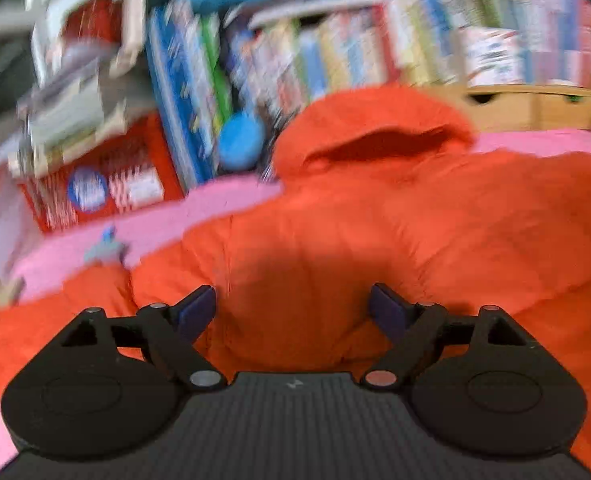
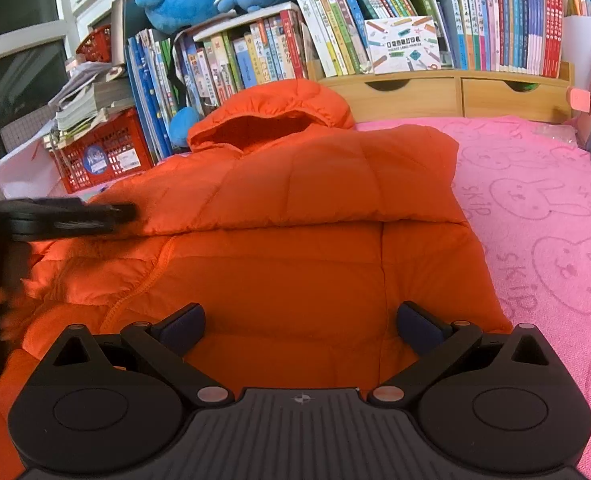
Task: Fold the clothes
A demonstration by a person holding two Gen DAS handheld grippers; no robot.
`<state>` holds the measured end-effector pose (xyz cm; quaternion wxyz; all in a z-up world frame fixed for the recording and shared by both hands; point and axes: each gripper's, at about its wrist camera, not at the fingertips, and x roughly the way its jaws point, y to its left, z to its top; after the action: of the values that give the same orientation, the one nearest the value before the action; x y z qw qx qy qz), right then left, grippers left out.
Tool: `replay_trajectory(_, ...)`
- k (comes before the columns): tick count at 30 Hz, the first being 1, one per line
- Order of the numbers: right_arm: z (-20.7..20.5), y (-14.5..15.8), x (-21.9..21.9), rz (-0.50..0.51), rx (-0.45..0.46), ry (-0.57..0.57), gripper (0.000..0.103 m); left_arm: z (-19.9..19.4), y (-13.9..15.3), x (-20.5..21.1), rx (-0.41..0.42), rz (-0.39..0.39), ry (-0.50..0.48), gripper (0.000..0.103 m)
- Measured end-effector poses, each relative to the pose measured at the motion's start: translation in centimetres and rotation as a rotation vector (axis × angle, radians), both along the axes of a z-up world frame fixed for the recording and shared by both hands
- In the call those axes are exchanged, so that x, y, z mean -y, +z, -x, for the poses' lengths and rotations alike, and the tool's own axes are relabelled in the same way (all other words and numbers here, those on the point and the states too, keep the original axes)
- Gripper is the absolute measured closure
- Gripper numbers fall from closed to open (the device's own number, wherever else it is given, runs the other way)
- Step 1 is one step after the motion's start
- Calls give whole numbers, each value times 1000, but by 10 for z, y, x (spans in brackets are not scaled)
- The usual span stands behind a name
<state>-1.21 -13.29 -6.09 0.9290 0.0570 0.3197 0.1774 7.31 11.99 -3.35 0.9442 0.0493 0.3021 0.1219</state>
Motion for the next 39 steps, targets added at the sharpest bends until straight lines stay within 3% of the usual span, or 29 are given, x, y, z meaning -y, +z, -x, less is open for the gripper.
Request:
replay_trajectory(3,0,0,0,1,-1,1,0,-23,-3,-13,-20,59,70,12)
replay_trajectory(6,0,-1,0,-2,-2,1,0,-24,-6,-11,-28,56,79,11)
replay_trajectory(12,0,-1,2,-9,-2,2,0,29,2,-7,-25,116,24,8)
replay_trajectory(14,0,0,2,-10,-2,2,0,51,6,-9,-19,145,31,3)
replay_trajectory(18,0,0,1,-8,-2,2,0,96,9,-11,-21,182,58,3)
replay_trajectory(24,-2,1,-1,9,-3,2,0,141,3,4,-60,126,81,2)
replay_trajectory(28,0,2,-6,43,0,-5,0,165,9,13,-57,147,83,2)
replay_trajectory(32,28,11,-11,78,12,-62,0,186,14,23,-62,155,58,1)
replay_trajectory(35,63,18,-11,14,5,-37,0,196,15,29,-78,136,50,1)
replay_trajectory(39,106,24,-17,52,-4,-6,0,208,17,33,-97,134,45,0)
